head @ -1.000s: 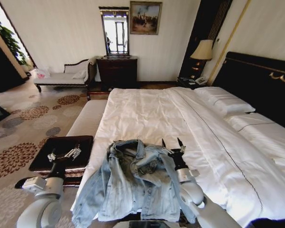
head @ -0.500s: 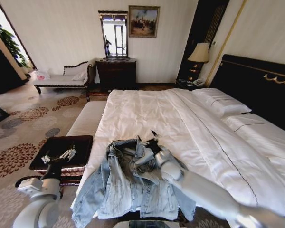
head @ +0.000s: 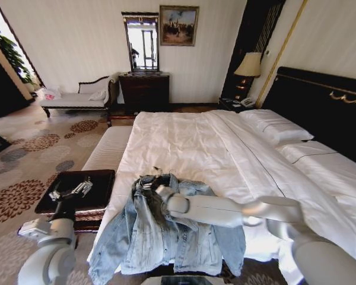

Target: Pick up the clothes from the bed and hang them on the clothes hanger.

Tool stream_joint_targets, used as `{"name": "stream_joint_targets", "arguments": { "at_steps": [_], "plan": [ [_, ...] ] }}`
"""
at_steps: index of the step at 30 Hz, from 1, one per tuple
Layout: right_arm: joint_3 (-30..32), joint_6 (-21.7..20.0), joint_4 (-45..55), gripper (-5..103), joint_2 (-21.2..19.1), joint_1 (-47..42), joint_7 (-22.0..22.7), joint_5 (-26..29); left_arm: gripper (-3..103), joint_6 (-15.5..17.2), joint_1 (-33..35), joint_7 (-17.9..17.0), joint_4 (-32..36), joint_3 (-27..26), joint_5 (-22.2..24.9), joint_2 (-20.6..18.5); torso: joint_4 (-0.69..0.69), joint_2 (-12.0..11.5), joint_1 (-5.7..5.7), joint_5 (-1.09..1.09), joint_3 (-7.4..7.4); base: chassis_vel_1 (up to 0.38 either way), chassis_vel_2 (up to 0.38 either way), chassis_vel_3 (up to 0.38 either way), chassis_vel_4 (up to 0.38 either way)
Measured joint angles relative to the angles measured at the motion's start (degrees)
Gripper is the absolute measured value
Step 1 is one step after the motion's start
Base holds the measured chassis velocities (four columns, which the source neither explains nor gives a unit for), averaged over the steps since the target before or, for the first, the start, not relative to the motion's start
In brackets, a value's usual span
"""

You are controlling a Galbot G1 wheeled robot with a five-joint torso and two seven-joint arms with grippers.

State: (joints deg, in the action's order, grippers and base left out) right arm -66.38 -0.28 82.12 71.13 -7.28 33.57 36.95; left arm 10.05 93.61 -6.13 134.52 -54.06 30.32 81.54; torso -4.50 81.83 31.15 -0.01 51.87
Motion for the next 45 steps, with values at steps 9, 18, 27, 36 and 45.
{"name": "stream_joint_targets", "arguments": {
  "at_steps": [9,18,27,36,45],
  "plan": [
    [-0.3,1.1,-2.1,100,6.1,-2.3,0.3,16.3,100,0.0,-0.5,-0.3,0.0,-0.7,0.9,-0.3,-0.02,0.0,-0.01,0.0,0.0,0.0,0.0,0.0,0.0],
    [-0.7,-2.1,-10.1,93,13.0,-4.5,8.6,18.9,100,0.0,-0.8,-0.7,0.0,-0.8,1.8,-0.6,-0.02,0.0,-0.01,-0.01,-0.01,0.0,0.0,0.0,0.0],
    [0.1,-3.0,-20.2,62,18.7,-4.7,8.5,19.2,100,-0.2,-0.9,-0.8,-0.2,-1.7,2.8,-1.8,-0.02,0.0,-0.01,0.0,-0.01,0.0,0.0,0.0,0.0],
    [0.8,-3.7,-26.2,57,21.2,-5.6,9.2,17.7,100,-0.2,-1.4,-0.8,-0.6,-1.2,2.9,-2.1,-0.02,0.0,-0.01,0.01,-0.01,0.0,0.0,0.0,0.0],
    [1.4,-6.7,-26.1,44,21.1,-5.7,14.9,17.9,100,-0.2,-1.6,-0.8,-0.9,-1.6,3.7,-3.3,-0.02,0.0,-0.01,0.01,-0.01,0.0,0.0,0.0,0.0]
  ]
}}
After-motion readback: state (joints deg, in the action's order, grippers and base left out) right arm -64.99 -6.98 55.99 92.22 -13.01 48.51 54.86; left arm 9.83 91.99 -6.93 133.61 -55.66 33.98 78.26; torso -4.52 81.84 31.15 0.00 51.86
